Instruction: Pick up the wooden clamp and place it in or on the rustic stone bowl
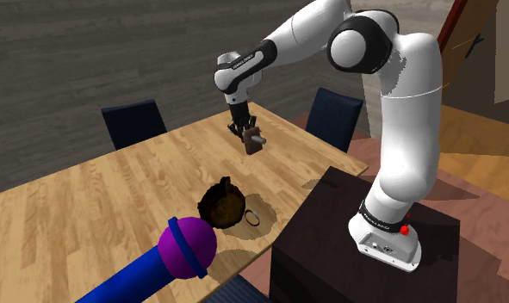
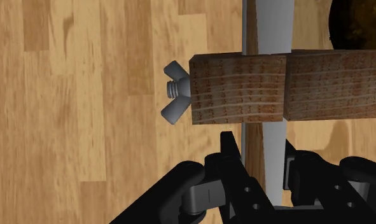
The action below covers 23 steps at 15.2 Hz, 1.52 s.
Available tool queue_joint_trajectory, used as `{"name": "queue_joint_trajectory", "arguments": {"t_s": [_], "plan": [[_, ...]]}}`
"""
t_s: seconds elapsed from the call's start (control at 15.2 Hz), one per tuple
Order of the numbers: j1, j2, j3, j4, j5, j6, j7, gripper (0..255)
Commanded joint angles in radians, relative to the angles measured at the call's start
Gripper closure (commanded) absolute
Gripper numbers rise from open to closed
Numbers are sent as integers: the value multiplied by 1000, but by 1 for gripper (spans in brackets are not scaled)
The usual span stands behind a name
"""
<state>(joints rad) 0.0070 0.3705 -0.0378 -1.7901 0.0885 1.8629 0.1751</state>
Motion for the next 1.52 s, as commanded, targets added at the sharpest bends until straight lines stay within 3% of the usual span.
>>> {"name": "queue_joint_trajectory", "arguments": {"t_s": [0.0, 0.53, 1.06, 1.45], "plan": [[24, -30, 14, -41, 6, 15, 34, 255], [129, -93, 84, -136, 38, 64, 191, 255], [236, -102, 159, -156, 69, 98, 355, 255], [242, -66, 162, -177, 70, 156, 355, 255]]}}
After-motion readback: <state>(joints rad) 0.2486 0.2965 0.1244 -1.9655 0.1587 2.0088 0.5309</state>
